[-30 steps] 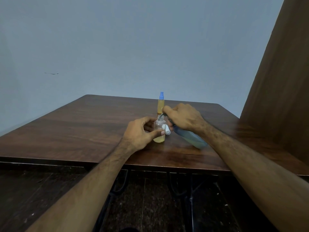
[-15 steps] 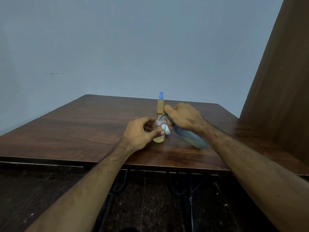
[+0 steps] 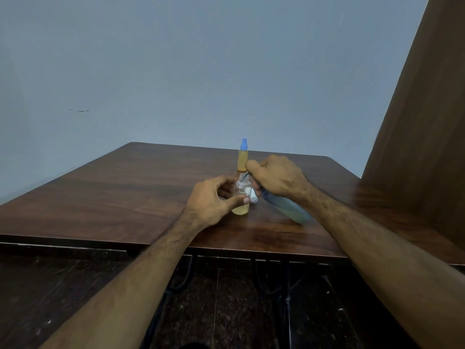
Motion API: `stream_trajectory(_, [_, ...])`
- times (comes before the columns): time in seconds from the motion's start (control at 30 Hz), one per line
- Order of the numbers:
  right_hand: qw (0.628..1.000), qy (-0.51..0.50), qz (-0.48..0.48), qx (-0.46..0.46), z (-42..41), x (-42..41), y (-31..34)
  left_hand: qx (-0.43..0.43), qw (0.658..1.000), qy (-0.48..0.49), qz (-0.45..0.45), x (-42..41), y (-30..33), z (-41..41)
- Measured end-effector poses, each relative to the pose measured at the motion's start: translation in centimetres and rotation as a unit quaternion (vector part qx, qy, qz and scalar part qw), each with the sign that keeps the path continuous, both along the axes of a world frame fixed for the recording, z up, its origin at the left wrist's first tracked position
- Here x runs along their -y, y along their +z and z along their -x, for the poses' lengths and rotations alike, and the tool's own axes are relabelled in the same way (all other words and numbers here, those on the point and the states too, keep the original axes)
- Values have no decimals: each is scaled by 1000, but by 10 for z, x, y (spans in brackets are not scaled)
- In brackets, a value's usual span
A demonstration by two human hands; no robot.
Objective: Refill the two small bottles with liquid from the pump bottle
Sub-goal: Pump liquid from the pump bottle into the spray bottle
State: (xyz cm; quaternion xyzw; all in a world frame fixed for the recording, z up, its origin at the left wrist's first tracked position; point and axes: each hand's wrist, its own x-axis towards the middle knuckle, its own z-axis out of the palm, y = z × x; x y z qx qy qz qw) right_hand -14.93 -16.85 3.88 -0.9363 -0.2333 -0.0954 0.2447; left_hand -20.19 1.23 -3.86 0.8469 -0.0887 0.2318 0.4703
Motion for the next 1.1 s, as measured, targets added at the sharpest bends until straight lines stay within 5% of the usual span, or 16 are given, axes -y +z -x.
stream_trajectory(1.1, [999, -1, -30, -26, -5, 2, 0, -4, 1000, 5, 3, 2, 4, 3])
